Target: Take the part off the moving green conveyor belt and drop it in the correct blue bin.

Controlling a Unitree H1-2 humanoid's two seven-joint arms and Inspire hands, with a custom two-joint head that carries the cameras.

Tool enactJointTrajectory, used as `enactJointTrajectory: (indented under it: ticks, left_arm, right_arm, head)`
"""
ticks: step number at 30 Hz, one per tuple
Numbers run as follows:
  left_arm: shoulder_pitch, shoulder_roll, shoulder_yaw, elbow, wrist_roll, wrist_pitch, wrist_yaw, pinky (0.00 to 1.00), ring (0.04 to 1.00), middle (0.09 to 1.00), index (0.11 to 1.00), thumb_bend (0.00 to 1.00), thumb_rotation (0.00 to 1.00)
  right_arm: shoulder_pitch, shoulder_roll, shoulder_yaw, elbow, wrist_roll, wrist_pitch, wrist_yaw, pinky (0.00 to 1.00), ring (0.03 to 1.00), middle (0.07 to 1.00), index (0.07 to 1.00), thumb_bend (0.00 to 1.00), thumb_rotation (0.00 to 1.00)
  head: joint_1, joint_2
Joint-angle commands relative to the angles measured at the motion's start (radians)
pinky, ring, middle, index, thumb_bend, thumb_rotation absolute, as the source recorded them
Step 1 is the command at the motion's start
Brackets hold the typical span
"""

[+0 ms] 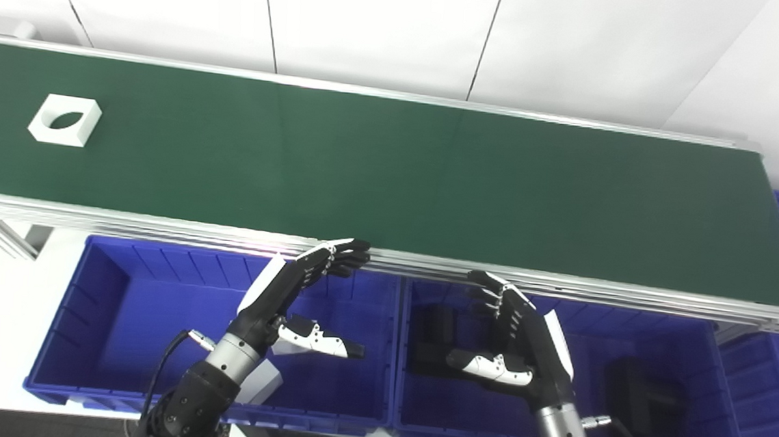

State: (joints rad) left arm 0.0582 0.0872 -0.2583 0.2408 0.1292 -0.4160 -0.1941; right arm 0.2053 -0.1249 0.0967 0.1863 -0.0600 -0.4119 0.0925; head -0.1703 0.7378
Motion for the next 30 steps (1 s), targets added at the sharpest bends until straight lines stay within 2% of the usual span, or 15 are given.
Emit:
enactJointTrajectory:
  ticks: [1,6,16,17,20,21,22,25,30]
  left_arm:
    - [-0.02,0.002,0.0,-0.012,-0.009,-0.049,-0.001,0.75,0.783,0.785,0.809,1.0,0.15]
    - [-0.021,0.002,-0.002,-0.01,-0.013,-0.05,-0.004,0.75,0.783,0.786,0.811,1.0,0.15]
    - [-0.043,-0.022,-0.043,0.088,0.017,-0.053,0.05,0.76,0.787,0.785,0.801,1.0,0.14]
    - [-0.047,-0.024,-0.05,0.102,0.025,-0.053,0.061,0.76,0.79,0.786,0.802,1.0,0.14]
    - [-0.058,-0.024,-0.073,0.131,0.039,-0.054,0.091,0.76,0.788,0.783,0.801,1.0,0.15]
    - [-0.064,-0.023,-0.083,0.143,0.046,-0.054,0.107,0.74,0.784,0.781,0.797,1.0,0.15]
    - [-0.067,-0.021,-0.092,0.151,0.051,-0.054,0.12,0.74,0.782,0.78,0.796,1.0,0.15]
    - [-0.079,-0.017,-0.121,0.178,0.059,-0.054,0.158,0.73,0.778,0.779,0.794,1.0,0.15]
    - [-0.097,-0.003,-0.171,0.211,0.064,-0.054,0.216,0.73,0.771,0.779,0.795,1.0,0.15]
  right_arm:
    - [-0.013,0.003,0.002,-0.013,0.005,-0.058,-0.014,0.7,0.777,0.835,0.775,1.0,0.36]
    - [-0.016,0.002,0.002,-0.006,0.008,-0.058,-0.014,0.7,0.776,0.833,0.774,1.0,0.35]
    - [-0.032,-0.025,-0.013,0.075,0.044,-0.058,0.0,0.7,0.773,0.837,0.773,1.0,0.36]
    - [-0.034,-0.026,-0.018,0.088,0.052,-0.058,0.006,0.7,0.774,0.836,0.772,1.0,0.35]
    - [-0.04,-0.027,-0.034,0.118,0.072,-0.058,0.027,0.72,0.783,0.844,0.774,1.0,0.35]
    - [-0.041,-0.027,-0.039,0.128,0.077,-0.058,0.034,0.72,0.783,0.846,0.774,1.0,0.35]
    - [-0.042,-0.026,-0.044,0.135,0.079,-0.058,0.04,0.72,0.783,0.847,0.774,1.0,0.35]
    - [-0.053,-0.023,-0.062,0.168,0.085,-0.058,0.057,0.72,0.779,0.845,0.774,1.0,0.36]
    - [-0.067,-0.019,-0.087,0.207,0.09,-0.058,0.08,0.71,0.77,0.838,0.768,1.0,0.36]
  head:
    - [0.0,0.0]
    - [0.01,-0.007]
    - [0.159,-0.109]
    - [0.176,-0.128]
    - [0.188,-0.149]
    - [0.201,-0.169]
    - [0.201,-0.169]
    - [0.227,-0.205]
    - [0.251,-0.232]
